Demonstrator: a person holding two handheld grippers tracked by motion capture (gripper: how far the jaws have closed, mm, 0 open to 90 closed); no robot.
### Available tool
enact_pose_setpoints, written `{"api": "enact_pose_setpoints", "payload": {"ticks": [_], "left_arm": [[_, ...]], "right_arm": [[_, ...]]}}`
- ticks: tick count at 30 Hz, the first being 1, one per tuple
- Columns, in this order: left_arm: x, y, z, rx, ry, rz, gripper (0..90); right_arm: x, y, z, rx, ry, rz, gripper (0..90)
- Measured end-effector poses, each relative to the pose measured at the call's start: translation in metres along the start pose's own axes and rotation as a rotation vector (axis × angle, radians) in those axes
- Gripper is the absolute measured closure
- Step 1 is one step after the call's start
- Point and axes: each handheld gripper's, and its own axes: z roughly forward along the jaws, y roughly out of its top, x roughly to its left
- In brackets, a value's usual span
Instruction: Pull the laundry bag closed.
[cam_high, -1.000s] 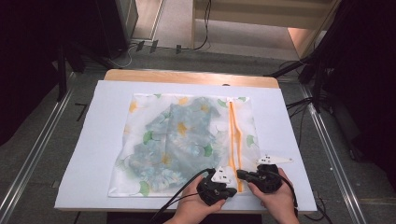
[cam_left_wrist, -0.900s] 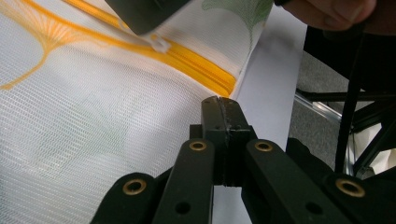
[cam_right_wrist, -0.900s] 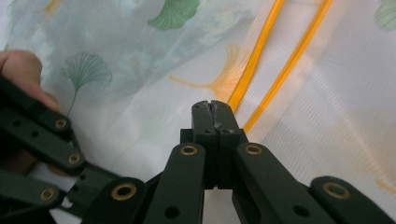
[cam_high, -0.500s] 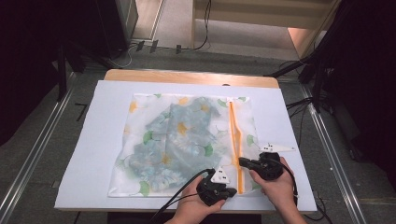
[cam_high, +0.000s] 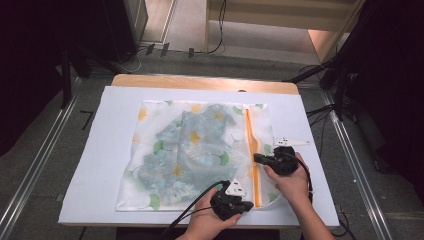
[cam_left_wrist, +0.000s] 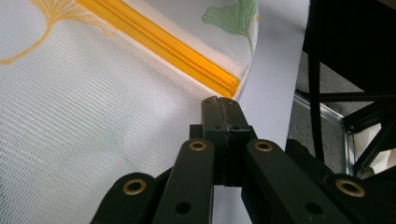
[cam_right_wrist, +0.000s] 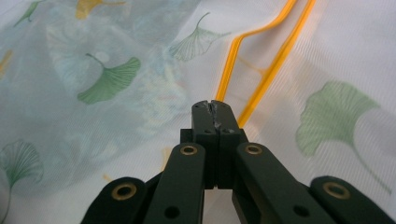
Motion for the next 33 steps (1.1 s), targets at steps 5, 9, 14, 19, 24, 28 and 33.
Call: {"api": "enact_pose_setpoints", "payload": {"ticks": [5, 9, 14, 19, 24, 28, 33], "left_arm": [[0.0, 0.0, 0.0, 0.001, 0.004, 0.007, 90.0], [0.0, 0.0, 0.0, -0.002, 0.003, 0.007, 90.0], [0.001, 0.0, 0.0, 0.003, -0.006, -0.015, 90.0], [0.001, -0.001, 0.0, -0.002, -0.004, -0.008, 90.0], [0.001, -0.001, 0.0, -0.006, -0.005, -0.009, 90.0], [0.001, -0.001, 0.0, -0.006, -0.005, -0.005, 90.0], [0.0, -0.002, 0.0, -0.011, -0.001, 0.006, 90.0]], "right_arm": [[-0.004, 0.011, 0.007, -0.003, -0.016, -0.008, 90.0], [-0.008, 0.022, 0.012, -0.005, -0.027, -0.018, 90.0], [-0.012, 0.032, 0.016, -0.008, -0.029, -0.014, 90.0], [-0.018, 0.039, 0.022, -0.013, -0.03, -0.018, 90.0], [-0.023, 0.047, 0.03, -0.009, -0.033, -0.023, 90.0], [-0.027, 0.056, 0.036, -0.013, -0.034, -0.024, 90.0], [-0.034, 0.066, 0.044, -0.013, -0.042, -0.021, 90.0]]}}
